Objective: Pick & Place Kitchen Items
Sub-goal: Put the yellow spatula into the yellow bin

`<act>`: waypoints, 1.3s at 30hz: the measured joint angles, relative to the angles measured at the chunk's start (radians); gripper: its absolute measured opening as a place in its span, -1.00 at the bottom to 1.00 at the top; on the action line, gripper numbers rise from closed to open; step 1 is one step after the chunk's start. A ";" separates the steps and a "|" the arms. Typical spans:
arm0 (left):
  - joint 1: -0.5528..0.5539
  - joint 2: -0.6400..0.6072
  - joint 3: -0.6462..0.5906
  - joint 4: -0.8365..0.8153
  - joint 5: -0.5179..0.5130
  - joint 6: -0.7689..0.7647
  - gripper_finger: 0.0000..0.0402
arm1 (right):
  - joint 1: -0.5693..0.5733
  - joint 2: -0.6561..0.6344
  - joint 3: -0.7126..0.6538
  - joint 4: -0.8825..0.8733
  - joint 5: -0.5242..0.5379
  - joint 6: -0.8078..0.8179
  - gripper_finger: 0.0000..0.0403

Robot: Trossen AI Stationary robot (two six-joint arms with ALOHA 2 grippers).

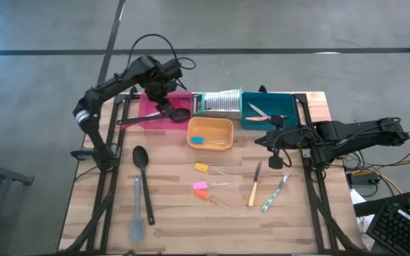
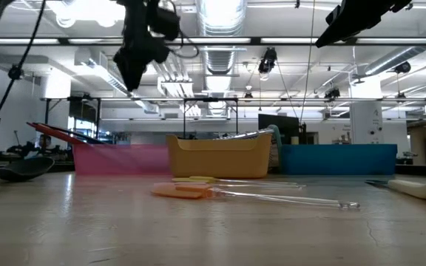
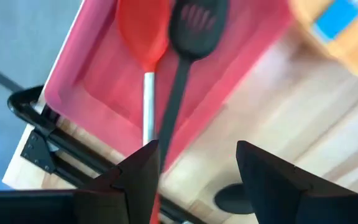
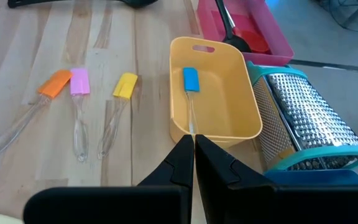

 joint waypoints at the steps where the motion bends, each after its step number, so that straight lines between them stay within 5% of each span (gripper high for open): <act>1: -0.021 -0.018 -0.001 0.006 0.000 -0.010 0.07 | 0.000 0.000 0.000 0.000 0.000 0.000 -0.96; 20: -0.545 -0.063 -0.002 0.303 0.002 -0.058 0.07 | 0.000 0.000 0.000 0.002 0.000 0.000 -0.96; 39: -0.711 0.086 -0.250 0.612 0.015 0.041 0.07 | 0.000 0.000 0.000 0.001 -0.001 0.003 -0.96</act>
